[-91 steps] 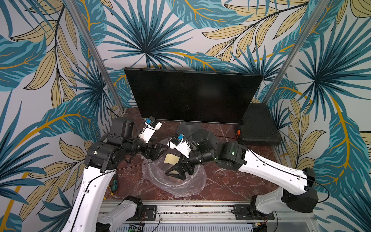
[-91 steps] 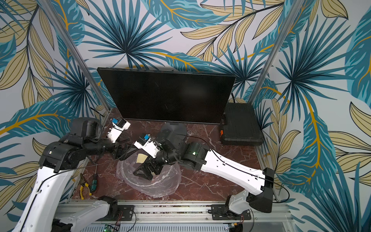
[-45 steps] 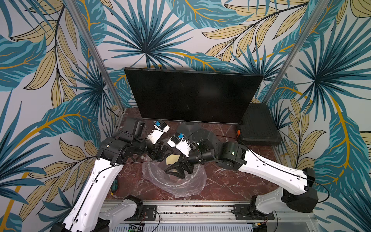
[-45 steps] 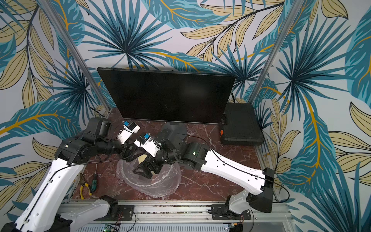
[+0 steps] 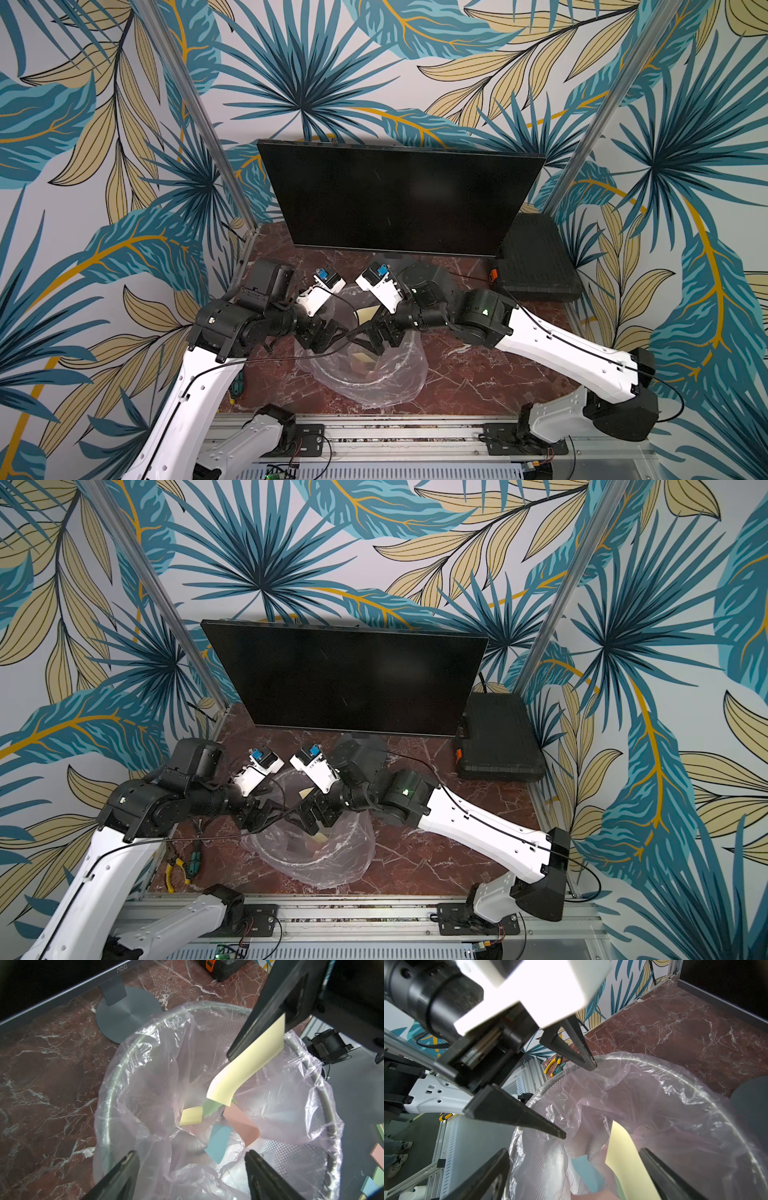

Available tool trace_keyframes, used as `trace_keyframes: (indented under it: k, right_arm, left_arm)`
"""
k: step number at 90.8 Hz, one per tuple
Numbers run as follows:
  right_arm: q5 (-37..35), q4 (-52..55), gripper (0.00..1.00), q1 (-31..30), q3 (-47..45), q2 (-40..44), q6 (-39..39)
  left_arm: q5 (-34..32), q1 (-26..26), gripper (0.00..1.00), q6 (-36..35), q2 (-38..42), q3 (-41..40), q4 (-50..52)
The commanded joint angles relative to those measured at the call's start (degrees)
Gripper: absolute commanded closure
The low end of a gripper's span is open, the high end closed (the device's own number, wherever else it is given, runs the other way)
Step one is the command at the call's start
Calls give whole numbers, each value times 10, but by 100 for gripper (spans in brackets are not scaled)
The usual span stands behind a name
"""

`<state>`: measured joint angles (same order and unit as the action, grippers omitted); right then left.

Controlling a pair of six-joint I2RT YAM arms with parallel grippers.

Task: Remove the sticky note from the monitor
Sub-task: Place the sticky note in the trash bin.

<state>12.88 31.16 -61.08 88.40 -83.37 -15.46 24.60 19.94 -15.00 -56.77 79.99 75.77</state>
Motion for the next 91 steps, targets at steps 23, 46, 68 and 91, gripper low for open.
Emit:
trace_keyframes:
  k: [23,46,68,91]
  right_arm:
    - [65,-43,6,6,-19,14,-38]
    - [111,-66,8,10,-32,22,-54]
    - [123,-83,10,10,-39,26,-58]
    - [103,-76,10,16,-38,37,-57]
  left_arm:
    - [99,3,30,-30,-30,46,25]
    - [119,5,34,-28,-58,43,3]
    - [137,6,54,-19,-70,38,-14]
    - [137,5,100,-22,-57,25,-13]
